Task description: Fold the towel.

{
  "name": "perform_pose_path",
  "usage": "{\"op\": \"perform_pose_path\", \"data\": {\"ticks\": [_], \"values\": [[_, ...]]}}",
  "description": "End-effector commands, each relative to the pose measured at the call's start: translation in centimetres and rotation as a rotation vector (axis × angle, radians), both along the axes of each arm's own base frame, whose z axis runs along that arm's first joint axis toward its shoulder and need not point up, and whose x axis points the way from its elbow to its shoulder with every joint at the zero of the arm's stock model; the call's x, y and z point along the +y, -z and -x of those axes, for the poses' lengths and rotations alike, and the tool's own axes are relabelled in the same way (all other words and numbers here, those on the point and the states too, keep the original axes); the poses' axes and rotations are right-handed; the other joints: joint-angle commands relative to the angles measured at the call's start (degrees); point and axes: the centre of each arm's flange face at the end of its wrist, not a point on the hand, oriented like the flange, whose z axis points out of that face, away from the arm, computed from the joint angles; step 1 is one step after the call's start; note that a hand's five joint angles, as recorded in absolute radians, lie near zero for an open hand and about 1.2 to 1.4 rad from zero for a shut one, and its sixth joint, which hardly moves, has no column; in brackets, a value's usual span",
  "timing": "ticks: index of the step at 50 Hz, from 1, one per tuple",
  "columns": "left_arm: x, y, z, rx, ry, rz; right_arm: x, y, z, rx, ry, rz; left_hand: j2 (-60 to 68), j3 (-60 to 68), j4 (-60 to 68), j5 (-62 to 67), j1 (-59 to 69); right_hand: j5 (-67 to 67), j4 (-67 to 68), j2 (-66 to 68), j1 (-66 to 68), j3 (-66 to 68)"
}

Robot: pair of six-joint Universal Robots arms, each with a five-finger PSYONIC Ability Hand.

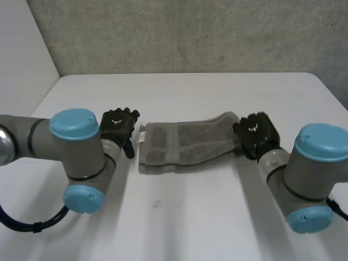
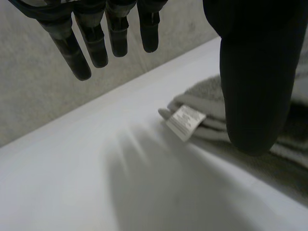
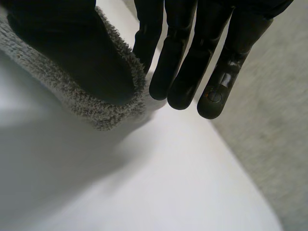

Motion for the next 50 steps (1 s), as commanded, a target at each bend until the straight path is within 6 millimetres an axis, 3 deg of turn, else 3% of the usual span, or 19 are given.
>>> {"op": "perform_pose_path", "data": {"ticks": [1, 4, 5, 8, 9, 11, 12, 14, 18, 23, 24, 25, 27, 28, 30, 38, 43, 48, 50], "values": [[1.6, -4.0, -1.0, 0.034, 0.000, 0.063, -1.9, -4.7, -1.3, 0.080, -0.022, 0.209, 1.51, 1.52, 1.52, 1.49, 1.51, 14.88, 11.83, 12.84, 29.21, 12.42], [1.8, -5.0, -1.6, 0.043, -0.009, 0.079, -1.1, -6.1, -3.8, 0.082, -0.099, 0.274, 1.34, 1.36, 1.35, 1.32, 1.35, 14.88, 11.83, 12.84, 29.21, 12.42], [1.8, -5.0, -1.6, 0.043, -0.009, 0.079, 0.2, -6.4, -5.9, 0.066, -0.173, 0.296, 1.34, 1.36, 1.35, 1.32, 1.35, 14.88, 11.83, 12.84, 29.21, 12.42], [2.0, -5.5, -2.3, 0.046, -0.024, 0.086, 2.7, -5.5, -9.8, 0.047, -0.330, 0.305, 1.17, 1.19, 1.18, 1.15, 1.18, 14.88, 11.83, 12.84, 29.21, 12.42], [1.9, -5.6, -2.7, 0.045, -0.035, 0.087, 2.7, -5.5, -9.8, 0.047, -0.331, 0.305, 1.00, 1.02, 1.02, 0.98, 1.01, 14.88, 11.83, 12.84, 29.21, 12.42], [1.9, -5.6, -3.0, 0.044, -0.043, 0.085, 5.1, -3.6, -12.3, 0.045, -0.486, 0.277, 0.83, 0.85, 0.85, 0.81, 0.84, 14.88, 11.83, 12.84, 29.21, 12.42], [1.8, -5.7, -3.2, 0.045, -0.049, 0.088, 5.1, -3.5, -12.3, 0.045, -0.487, 0.277, 0.17, 0.19, 0.18, 0.15, 0.18, 14.88, 11.83, 12.84, 29.21, 12.42], [1.8, -5.6, -3.4, 0.044, -0.052, 0.086, 7.5, -0.1, -14.0, 0.066, -0.651, 0.227, -0.17, -0.15, -0.16, -0.19, -0.16, 14.88, 11.83, 12.84, 29.21, 12.42], [1.6, -5.6, -3.7, 0.042, -0.061, 0.083, 9.7, 3.4, -14.9, 0.119, -0.762, 0.185, -0.34, -0.33, -0.33, -0.37, -0.34, 14.88, 11.83, 12.84, 29.21, 12.42], [1.6, -5.6, -3.7, 0.042, -0.061, 0.083, 10.1, 3.8, -14.9, 0.168, -0.779, 0.221, -0.34, -0.33, -0.33, -0.37, -0.34, 7.21, 4.16, 5.16, 21.53, 4.74], [1.6, -5.6, -3.7, 0.042, -0.061, 0.083, 10.0, 2.9, -14.9, 0.158, -0.769, 0.238, -0.34, -0.33, -0.33, -0.37, -0.34, -15.94, -18.99, -17.99, -1.62, -18.41], [1.6, -5.6, -3.6, 0.043, -0.061, 0.086, 10.0, 2.9, -14.9, 0.158, -0.769, 0.238, -0.34, -0.33, -0.33, -0.37, -0.34, -16.17, -19.22, -18.22, -1.85, -18.64], [1.5, -5.7, -3.6, 0.045, -0.061, 0.088, 9.3, 0.2, -14.7, 0.109, -0.697, 0.256, -0.34, -0.33, -0.33, -0.37, -0.34, -47.01, -50.06, -49.05, -32.68, -49.48], [1.3, -5.9, -3.5, 0.049, -0.060, 0.096, 9.3, 0.2, -14.6, 0.109, -0.696, 0.256, -0.34, -0.33, -0.33, -0.37, -0.34, -47.13, -50.18, -49.17, -32.80, -49.59], [1.1, -6.3, -3.4, 0.055, -0.060, 0.107, 8.0, -2.7, -13.6, 0.009, -0.537, 0.222, -0.34, -0.33, -0.33, -0.37, -0.34, -55.00, -58.05, -57.04, -40.67, -57.47], [0.6, -8.2, -1.9, 0.140, -0.006, 0.149, 4.7, -7.6, -9.0, -0.328, -0.240, 0.027, -0.18, -0.16, -0.16, -0.20, -0.17, -55.12, -58.17, -57.16, -40.79, -57.58], [1.1, -8.5, -0.1, 0.251, 0.079, 0.114, 3.1, -7.3, -7.0, -0.397, -0.153, -0.128, 0.16, 0.18, 0.17, 0.14, 0.17, -55.12, -58.17, -57.16, -40.79, -57.58], [1.9, -7.0, 2.6, 0.309, 0.189, 0.038, 2.0, -5.7, -6.6, -0.417, -0.102, -0.240, 0.66, 0.68, 0.68, 0.64, 0.67, -55.12, -58.17, -57.16, -40.79, -57.58], [2.0, -5.0, 3.6, 0.304, 0.214, -0.018, 1.7, -5.1, -6.6, -0.418, -0.089, -0.266, 1.00, 1.02, 1.01, 0.98, 1.01, -55.12, -58.17, -57.16, -40.79, -57.58]]}}
